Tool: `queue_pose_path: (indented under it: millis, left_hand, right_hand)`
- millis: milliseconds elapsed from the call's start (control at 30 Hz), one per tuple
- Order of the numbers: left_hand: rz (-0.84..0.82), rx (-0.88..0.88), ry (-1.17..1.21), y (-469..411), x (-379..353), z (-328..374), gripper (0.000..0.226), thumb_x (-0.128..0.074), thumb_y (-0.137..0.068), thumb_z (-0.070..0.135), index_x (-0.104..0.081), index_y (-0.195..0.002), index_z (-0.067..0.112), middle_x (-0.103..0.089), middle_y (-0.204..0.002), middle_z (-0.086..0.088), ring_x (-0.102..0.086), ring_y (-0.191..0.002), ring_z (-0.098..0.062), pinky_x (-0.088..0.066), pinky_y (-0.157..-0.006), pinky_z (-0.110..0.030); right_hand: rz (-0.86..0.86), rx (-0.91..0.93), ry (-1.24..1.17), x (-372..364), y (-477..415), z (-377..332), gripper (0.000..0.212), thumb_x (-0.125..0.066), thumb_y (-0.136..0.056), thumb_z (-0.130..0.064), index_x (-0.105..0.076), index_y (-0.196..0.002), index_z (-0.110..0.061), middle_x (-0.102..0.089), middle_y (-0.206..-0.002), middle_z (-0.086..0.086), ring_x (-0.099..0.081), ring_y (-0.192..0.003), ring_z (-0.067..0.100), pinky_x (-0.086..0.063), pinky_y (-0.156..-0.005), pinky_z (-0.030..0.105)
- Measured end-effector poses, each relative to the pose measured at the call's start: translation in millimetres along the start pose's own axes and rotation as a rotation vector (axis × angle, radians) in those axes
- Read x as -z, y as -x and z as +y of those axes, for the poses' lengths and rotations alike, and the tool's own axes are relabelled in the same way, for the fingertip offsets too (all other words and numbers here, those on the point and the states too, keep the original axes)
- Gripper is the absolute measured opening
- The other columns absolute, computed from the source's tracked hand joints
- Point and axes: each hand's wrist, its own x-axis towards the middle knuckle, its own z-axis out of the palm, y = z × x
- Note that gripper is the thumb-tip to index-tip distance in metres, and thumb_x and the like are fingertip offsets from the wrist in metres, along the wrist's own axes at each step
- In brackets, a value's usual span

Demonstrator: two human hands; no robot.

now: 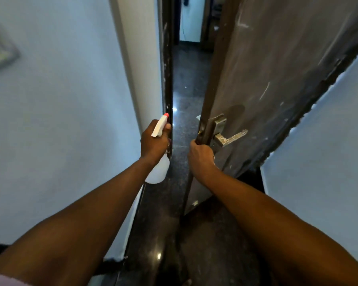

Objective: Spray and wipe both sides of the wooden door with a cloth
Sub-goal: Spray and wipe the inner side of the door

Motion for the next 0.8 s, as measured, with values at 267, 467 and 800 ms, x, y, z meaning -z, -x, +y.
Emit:
queue_pose_path:
  millis: [267,467,800]
  left_hand:
    - [0.133,-0.033,0.091,13.8,13.4,24.7,0.029,-0.060,-0.088,0.037,-0.056,-0.112,0.023,-0.066,-0.099,-0.001,-0.069,-0.080,-0.018,-0.056,-0.060,-0.015]
    - [0.160,-0.093,0.155,31.0,13.2,48.1,0.031,-0.059,-0.089,0.033,-0.058,-0.114,0.016,-0.067,-0.100,-0.003,-0.070,-0.077,-0.019,-0.058,-0.063,-0.022]
    - [0.199,-0.186,0.172,28.5,-13.0,146.4,0.039,-0.058,-0.085,0.043,-0.056,-0.117,0.021,-0.066,-0.103,-0.002,-0.069,-0.085,-0.023,-0.059,-0.063,-0.028]
  right_hand:
    - [0.124,0.073,-0.206,18.6,-5.3,29.4,0.056,-0.060,-0.098,-0.020,-0.039,-0.150,-0.014,-0.018,-0.163,0.012,-0.048,-0.134,0.033,-0.055,-0.093,0.044]
    - [0.383,-0.197,-0.997,9.0,45.6,64.3,0.067,-0.074,-0.080,-0.055,-0.053,-0.135,-0.023,-0.041,-0.148,-0.002,-0.059,-0.117,0.024,-0.051,-0.097,0.039]
    - [0.548,-0.361,-2.126,66.6,101.3,204.6,0.044,-0.075,-0.088,-0.022,-0.066,-0.126,-0.002,-0.072,-0.110,0.011,-0.065,-0.065,-0.004,-0.045,-0.048,0.005]
